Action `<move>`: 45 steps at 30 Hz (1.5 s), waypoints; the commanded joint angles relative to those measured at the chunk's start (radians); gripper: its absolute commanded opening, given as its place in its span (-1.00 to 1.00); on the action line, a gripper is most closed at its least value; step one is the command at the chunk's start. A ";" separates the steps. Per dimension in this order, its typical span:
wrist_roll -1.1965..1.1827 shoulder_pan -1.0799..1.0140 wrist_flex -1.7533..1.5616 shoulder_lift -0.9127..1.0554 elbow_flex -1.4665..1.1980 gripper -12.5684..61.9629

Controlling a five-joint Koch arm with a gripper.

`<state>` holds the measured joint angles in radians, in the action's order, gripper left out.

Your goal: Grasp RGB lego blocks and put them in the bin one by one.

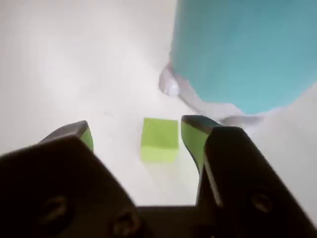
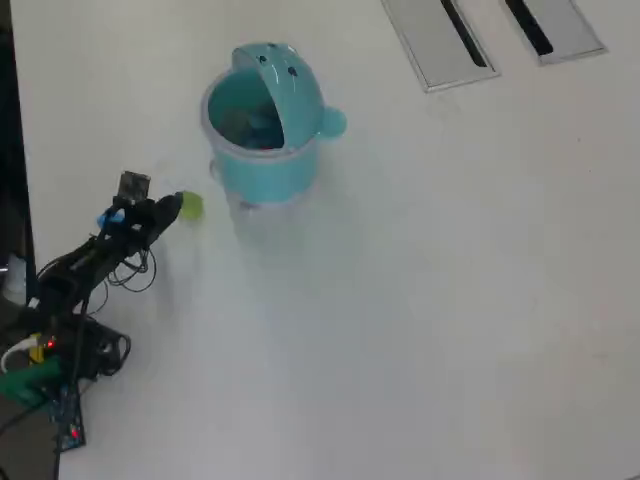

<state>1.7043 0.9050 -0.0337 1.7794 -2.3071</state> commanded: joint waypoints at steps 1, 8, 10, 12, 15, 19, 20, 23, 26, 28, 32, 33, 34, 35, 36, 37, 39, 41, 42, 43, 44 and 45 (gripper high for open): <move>0.025 0.009 -0.018 -0.015 0.034 0.20; 0.025 -0.003 -0.049 -0.080 0.037 0.20; 0.025 -0.014 -0.064 -0.095 0.035 0.20; 0.025 -0.023 -0.084 -0.114 0.037 0.18; 0.025 -0.026 -0.101 -0.140 0.044 0.17; 0.025 -0.026 -0.123 -0.178 0.063 0.17; 0.025 -0.025 -0.129 -0.189 0.067 0.17; 0.029 -0.023 -0.146 -0.221 0.071 0.17; 0.031 -0.025 -0.173 -0.249 0.072 0.16; 0.031 -0.029 -0.179 -0.267 0.086 0.15; 0.031 -0.032 -0.179 -0.302 0.133 0.15; 0.031 -0.035 -0.179 -0.316 0.150 0.15; 0.031 -0.038 -0.179 -0.324 0.158 0.15; 0.032 -0.041 -0.179 -0.331 0.167 0.15; 0.032 -0.046 -0.179 -0.341 0.175 0.15; 0.032 -0.048 -0.181 -0.350 0.181 0.15; 0.032 -0.051 -0.181 -0.368 0.198 0.15; 0.032 -0.051 -0.181 -0.387 0.215 0.15; 0.032 -0.051 -0.181 -0.396 0.222 0.15; 0.034 -0.052 -0.183 -0.405 0.232 0.15; 0.034 -0.052 -0.184 -0.414 0.239 0.15; 0.034 -0.055 -0.187 -0.422 0.244 0.15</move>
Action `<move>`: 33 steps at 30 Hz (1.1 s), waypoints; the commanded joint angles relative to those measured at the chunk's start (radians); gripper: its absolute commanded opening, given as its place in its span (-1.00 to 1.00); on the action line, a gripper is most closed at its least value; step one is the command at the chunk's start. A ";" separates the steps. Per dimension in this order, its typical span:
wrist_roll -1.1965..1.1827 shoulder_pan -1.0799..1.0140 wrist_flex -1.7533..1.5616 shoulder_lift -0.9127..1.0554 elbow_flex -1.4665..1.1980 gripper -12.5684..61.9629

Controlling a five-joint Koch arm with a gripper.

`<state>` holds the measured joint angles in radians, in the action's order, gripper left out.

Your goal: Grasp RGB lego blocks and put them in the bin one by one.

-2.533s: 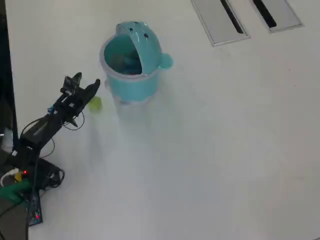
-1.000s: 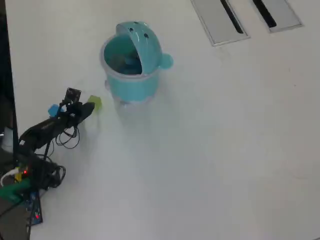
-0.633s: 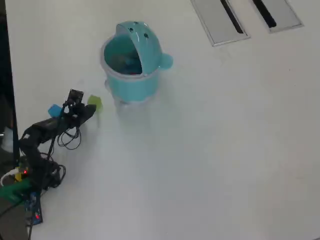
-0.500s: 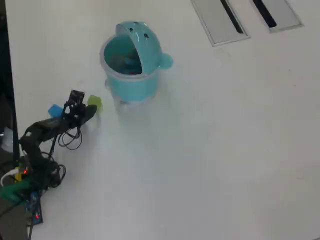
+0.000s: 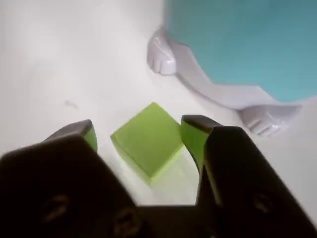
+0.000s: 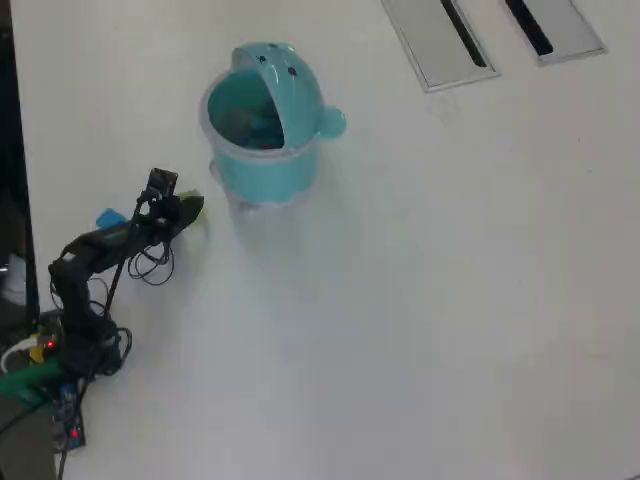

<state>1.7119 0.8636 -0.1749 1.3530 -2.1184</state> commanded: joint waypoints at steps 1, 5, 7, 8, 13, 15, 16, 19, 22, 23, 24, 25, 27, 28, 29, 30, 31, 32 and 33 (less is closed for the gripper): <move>0.031 -0.015 -0.049 -0.002 0.060 0.15; 0.035 -0.029 -0.061 -0.026 0.077 0.16; 0.040 -0.034 -0.066 -0.041 0.081 0.16; 0.044 -0.034 -0.066 -0.044 0.083 0.16; 0.060 -0.031 -0.067 -0.061 0.087 0.16; 0.060 -0.029 -0.067 -0.048 0.089 0.16; 0.060 -0.031 -0.063 -0.034 0.091 0.16; 0.061 -0.038 -0.046 0.000 0.091 0.16; 0.089 -0.054 -0.032 0.032 0.067 0.16; 0.091 -0.063 -0.032 0.046 0.054 0.16; 0.100 -0.069 -0.032 0.054 0.038 0.16; 0.109 -0.077 -0.032 0.058 0.025 0.16; 0.115 -0.080 -0.032 0.061 -0.002 0.17; 0.115 -0.075 -0.032 0.060 -0.008 0.17; 0.114 -0.071 -0.032 0.054 -0.009 0.17; 0.114 -0.063 -0.034 0.048 -0.009 0.16; 0.114 -0.057 -0.035 0.041 -0.006 0.17; 0.114 -0.052 -0.035 0.034 0.000 0.17; 0.114 -0.046 -0.038 0.020 0.006 0.17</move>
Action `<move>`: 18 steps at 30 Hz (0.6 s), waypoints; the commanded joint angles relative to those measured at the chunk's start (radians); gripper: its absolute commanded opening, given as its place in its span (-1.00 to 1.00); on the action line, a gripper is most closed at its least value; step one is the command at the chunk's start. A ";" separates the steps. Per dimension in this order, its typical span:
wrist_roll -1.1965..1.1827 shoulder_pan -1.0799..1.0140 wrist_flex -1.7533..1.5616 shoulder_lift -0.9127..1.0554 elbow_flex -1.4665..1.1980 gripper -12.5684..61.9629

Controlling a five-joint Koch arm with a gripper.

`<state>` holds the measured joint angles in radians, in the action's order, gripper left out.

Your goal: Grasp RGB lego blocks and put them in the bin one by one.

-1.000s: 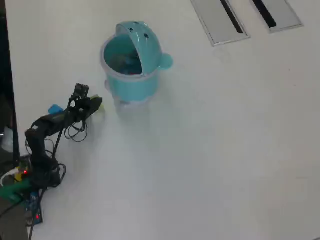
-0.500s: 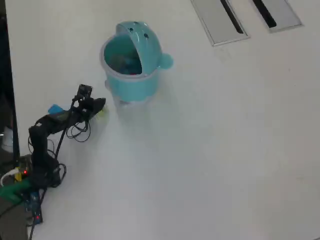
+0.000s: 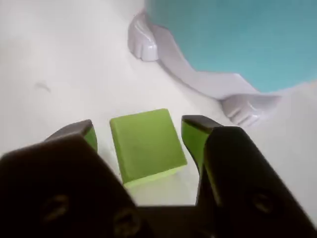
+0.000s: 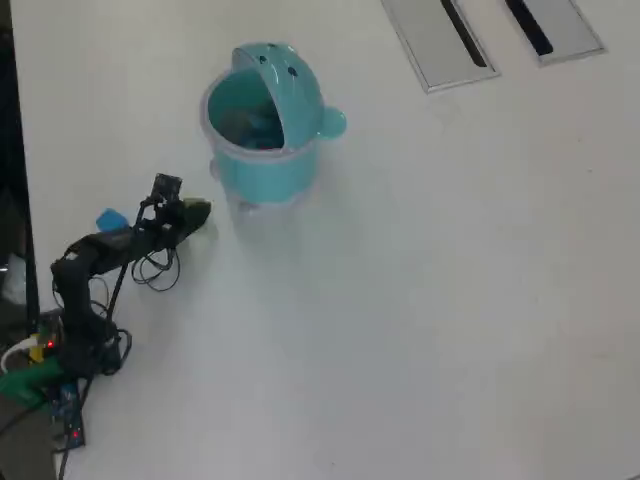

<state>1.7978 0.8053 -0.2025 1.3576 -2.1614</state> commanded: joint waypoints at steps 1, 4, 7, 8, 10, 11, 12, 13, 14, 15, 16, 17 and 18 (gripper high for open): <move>0.028 0.015 -0.012 0.008 0.054 0.17; 0.028 0.021 -0.020 -0.018 0.055 0.17; 0.028 0.025 -0.029 -0.038 0.054 0.16; 0.028 0.025 -0.035 -0.046 0.055 0.16; 0.026 0.026 -0.037 -0.054 0.060 0.14; 0.025 0.029 -0.037 -0.054 0.060 0.09; 0.023 0.032 -0.037 -0.054 0.058 0.04; 0.017 0.035 -0.037 -0.052 0.058 -0.04; 0.009 0.038 -0.035 -0.044 0.052 -0.12; -0.002 0.041 -0.034 -0.035 0.048 -0.17; -0.008 0.044 -0.034 -0.029 0.043 -0.20; -0.012 0.048 -0.032 -0.015 0.037 -0.25; -0.026 0.049 -0.031 -0.005 0.029 -0.27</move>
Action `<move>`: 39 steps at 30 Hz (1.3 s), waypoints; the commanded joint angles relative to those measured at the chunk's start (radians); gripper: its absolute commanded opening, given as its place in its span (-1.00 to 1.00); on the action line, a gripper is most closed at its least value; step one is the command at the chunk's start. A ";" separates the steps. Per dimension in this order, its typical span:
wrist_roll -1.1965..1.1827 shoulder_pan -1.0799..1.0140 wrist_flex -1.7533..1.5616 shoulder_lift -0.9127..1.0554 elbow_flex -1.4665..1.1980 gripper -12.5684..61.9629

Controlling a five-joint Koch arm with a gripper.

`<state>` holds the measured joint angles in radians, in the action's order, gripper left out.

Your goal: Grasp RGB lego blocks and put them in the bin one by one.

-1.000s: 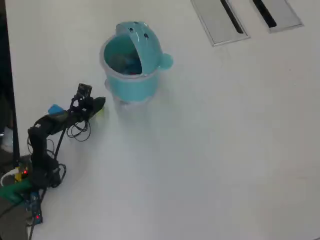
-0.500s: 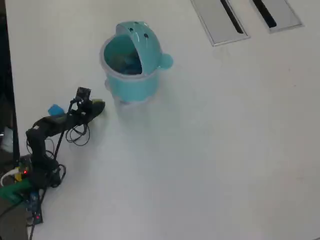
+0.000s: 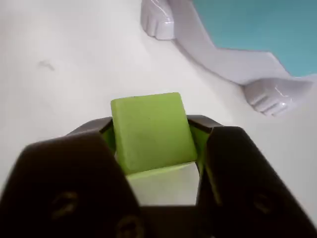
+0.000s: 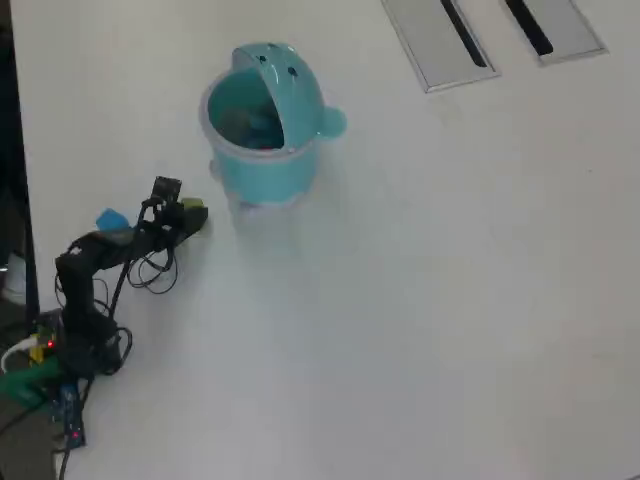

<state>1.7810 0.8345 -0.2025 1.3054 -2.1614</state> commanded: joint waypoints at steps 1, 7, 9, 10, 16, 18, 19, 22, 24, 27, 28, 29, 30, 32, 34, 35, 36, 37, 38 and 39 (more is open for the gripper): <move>-0.012 0.021 -0.031 0.060 0.025 -0.27; -0.021 0.035 0.017 0.181 0.017 -0.30; -0.023 0.035 0.058 0.235 0.025 -0.31; -0.021 0.037 0.077 0.259 0.028 -0.31; -0.084 0.054 0.204 0.388 0.100 -0.31; -0.115 0.060 0.222 0.410 0.129 -0.31; -0.130 0.061 0.232 0.417 0.146 -0.31; -0.178 0.063 0.244 0.437 0.201 -0.31; -0.202 0.064 0.242 0.445 0.245 -0.31; -0.245 0.069 0.241 0.460 0.304 -0.31; -0.259 0.069 0.238 0.465 0.318 -0.31; -0.272 0.067 0.235 0.469 0.330 -0.31; -0.273 0.064 0.233 0.476 0.344 -0.31; -0.293 0.061 0.232 0.482 0.377 -0.33; -0.319 0.060 0.232 0.459 0.492 -0.33; -0.319 0.060 0.230 0.446 0.515 -0.33; -0.319 0.058 0.222 0.436 0.548 -0.33; -0.333 0.055 0.206 0.411 0.601 -0.33; -0.334 0.057 0.206 0.391 0.640 -0.33; -0.336 0.057 0.206 0.382 0.663 -0.33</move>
<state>1.4465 0.8897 0.0522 1.6858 -1.5953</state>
